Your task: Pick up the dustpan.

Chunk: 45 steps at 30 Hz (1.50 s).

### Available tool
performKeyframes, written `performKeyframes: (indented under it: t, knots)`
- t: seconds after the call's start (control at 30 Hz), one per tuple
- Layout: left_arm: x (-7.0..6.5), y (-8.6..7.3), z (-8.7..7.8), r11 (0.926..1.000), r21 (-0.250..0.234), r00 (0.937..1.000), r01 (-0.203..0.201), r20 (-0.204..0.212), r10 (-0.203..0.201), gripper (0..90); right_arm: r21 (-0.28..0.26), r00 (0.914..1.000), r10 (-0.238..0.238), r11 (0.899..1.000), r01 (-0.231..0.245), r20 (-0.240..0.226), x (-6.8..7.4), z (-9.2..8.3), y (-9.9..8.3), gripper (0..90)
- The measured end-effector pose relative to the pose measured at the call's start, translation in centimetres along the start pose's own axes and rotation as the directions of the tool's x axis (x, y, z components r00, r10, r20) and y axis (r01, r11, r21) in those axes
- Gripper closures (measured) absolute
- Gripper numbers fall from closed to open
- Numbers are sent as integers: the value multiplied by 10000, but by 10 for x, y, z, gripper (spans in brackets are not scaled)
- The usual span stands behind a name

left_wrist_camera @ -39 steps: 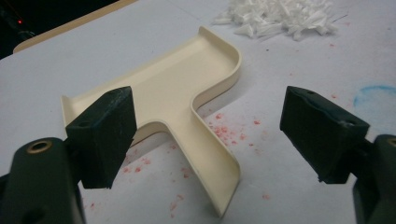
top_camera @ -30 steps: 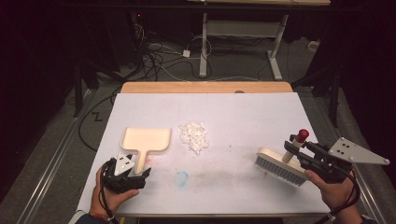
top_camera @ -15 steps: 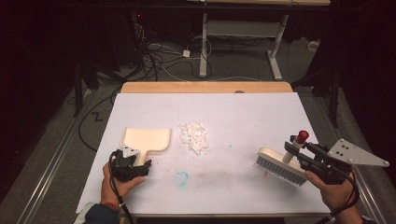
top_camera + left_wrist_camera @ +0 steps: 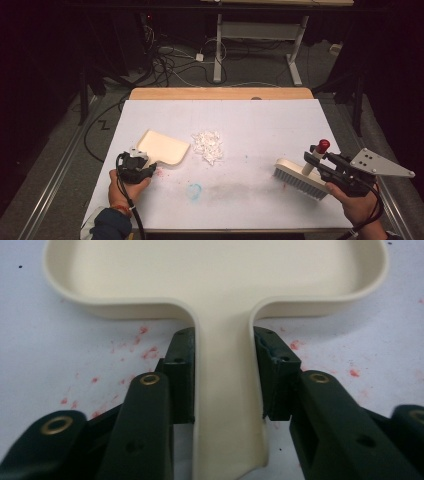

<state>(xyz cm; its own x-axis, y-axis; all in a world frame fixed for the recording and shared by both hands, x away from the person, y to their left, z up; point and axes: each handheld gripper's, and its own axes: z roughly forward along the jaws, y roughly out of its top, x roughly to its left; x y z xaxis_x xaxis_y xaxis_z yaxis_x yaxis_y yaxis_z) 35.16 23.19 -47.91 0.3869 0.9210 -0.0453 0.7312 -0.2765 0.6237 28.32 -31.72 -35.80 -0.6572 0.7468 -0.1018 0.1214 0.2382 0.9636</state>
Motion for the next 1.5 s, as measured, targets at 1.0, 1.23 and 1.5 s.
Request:
performKeyframes:
  t: [1.0, 1.23, 1.5]
  knots:
    - [-24, -10, -56, 9710, 838, 9731, -2241, 740, 2182, 640, -268, 9980, 613, 9978, -609, 140, -11, 19, 1, 701]
    - [-32, -10, -57, 9576, 951, 9588, -2718, 1123, 2610, 640, -274, 9990, 437, 9987, -434, 94, -15, 48, 16, 701]
    - [-36, -11, -52, 9520, 1013, 9527, -2889, 1282, 2755, 640, -226, 9990, 212, 9995, -203, 385, -23, 98, 36, 701]
